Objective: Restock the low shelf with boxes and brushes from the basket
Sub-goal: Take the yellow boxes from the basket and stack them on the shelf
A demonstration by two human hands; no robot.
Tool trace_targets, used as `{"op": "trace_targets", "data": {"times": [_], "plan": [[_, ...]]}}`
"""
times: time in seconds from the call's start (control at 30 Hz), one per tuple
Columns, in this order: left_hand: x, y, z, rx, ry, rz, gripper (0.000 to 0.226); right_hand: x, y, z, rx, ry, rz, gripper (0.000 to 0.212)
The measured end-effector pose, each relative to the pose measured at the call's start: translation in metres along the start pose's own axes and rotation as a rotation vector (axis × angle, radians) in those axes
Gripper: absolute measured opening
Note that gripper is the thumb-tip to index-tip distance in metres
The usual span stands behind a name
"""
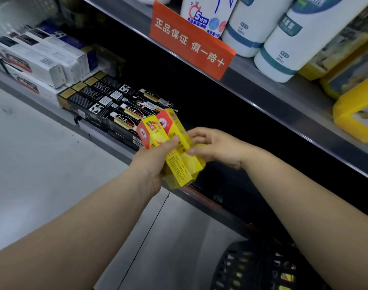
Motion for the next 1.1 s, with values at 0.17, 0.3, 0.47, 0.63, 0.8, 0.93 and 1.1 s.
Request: {"op": "trace_targets", "data": {"times": [0.17, 0.3, 0.47, 0.63, 0.8, 0.93, 1.1], "plan": [[-0.004, -0.006, -0.001, 0.039, -0.043, 0.102, 0.019, -0.024, -0.039, 0.003, 0.378, -0.113, 0.439, 0.041], [-0.002, -0.005, -0.001, 0.026, -0.077, 0.128, 0.029, -0.047, -0.065, 0.022, 0.816, 0.073, 0.613, 0.05], [0.0, -0.006, -0.001, 0.002, -0.099, 0.127, 0.046, -0.084, -0.064, 0.047, 0.875, 0.202, 0.556, 0.05], [-0.003, -0.008, -0.001, -0.036, -0.11, 0.113, 0.031, -0.103, -0.059, 0.062, 0.737, 0.214, 0.421, 0.057], [-0.007, -0.009, 0.0, -0.032, -0.112, 0.11, 0.045, -0.097, -0.054, 0.062, 0.823, 0.288, 0.355, 0.072], [-0.011, -0.011, 0.002, -0.048, -0.111, 0.123, 0.067, -0.07, -0.028, 0.03, 0.66, 0.152, 0.256, 0.052], [-0.005, -0.008, 0.006, -0.079, -0.108, 0.122, 0.068, -0.011, 0.029, -0.003, 0.241, 0.04, -0.186, 0.046]]}}
Point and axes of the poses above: each hand's wrist, its own x-axis away from the middle knuckle, its own y-axis out of the palm, z = x × y, the point moved 4 cm from there along -x, towards the middle knuckle, and after that the axes turned 11 degrees about -x, right-handed, at the moved point
